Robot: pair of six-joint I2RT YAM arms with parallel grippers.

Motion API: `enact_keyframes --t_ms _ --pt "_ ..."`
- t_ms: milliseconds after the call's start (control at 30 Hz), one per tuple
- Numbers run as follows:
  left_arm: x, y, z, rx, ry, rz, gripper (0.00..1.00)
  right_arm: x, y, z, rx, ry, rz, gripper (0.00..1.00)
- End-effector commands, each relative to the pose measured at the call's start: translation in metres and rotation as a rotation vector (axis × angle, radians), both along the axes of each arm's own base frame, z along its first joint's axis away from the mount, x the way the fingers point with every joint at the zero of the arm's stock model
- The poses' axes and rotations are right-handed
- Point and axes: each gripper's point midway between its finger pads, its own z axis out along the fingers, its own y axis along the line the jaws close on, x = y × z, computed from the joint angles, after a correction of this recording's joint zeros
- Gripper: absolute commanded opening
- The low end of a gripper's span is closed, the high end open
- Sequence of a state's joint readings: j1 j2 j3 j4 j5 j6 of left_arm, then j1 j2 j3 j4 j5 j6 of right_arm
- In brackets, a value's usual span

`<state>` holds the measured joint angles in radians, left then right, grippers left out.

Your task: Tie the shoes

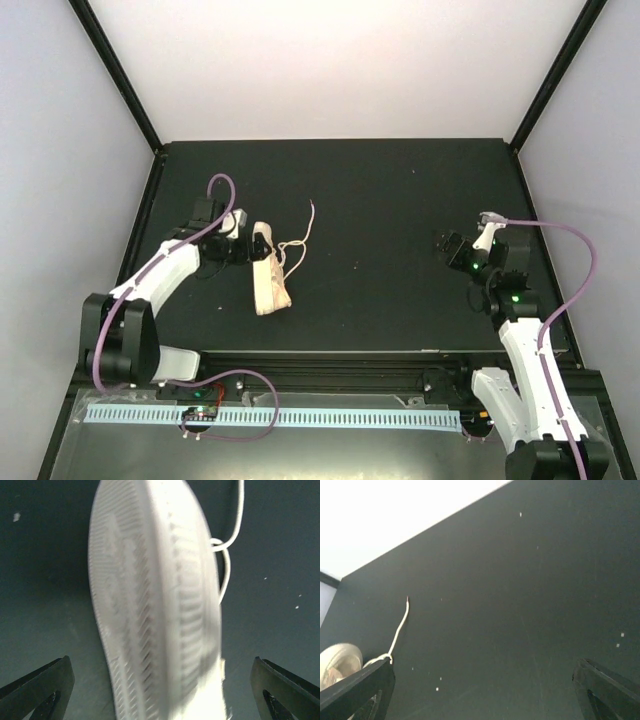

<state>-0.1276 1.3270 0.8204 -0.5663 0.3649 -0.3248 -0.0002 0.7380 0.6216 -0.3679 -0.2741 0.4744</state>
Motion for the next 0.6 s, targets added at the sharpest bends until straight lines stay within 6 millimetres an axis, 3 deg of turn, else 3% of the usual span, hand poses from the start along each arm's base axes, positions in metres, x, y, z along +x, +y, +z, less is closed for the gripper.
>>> enact_keyframes --t_ms 0,200,333,400,500,567 --pt "0.034 -0.02 0.021 -0.051 -0.066 0.002 0.99 -0.01 0.011 -0.009 0.004 0.017 0.069 1.0" --pt "0.049 -0.025 0.006 0.073 -0.029 -0.013 0.99 -0.014 0.001 -0.019 -0.048 0.032 0.03 1.0" --pt "0.049 -0.033 -0.011 0.142 -0.004 -0.063 0.99 -0.011 -0.007 -0.028 -0.073 0.07 -0.015 1.0" --pt "0.047 -0.024 -0.021 0.228 0.015 -0.06 0.99 -0.01 -0.01 -0.032 -0.085 0.091 -0.027 1.0" --pt "0.047 -0.007 -0.024 0.327 0.001 -0.035 0.84 -0.011 -0.012 -0.034 -0.098 0.102 -0.034 1.0" --pt "0.048 -0.004 -0.016 0.341 -0.04 -0.03 0.66 -0.011 -0.013 -0.034 -0.102 0.107 -0.036 1.0"
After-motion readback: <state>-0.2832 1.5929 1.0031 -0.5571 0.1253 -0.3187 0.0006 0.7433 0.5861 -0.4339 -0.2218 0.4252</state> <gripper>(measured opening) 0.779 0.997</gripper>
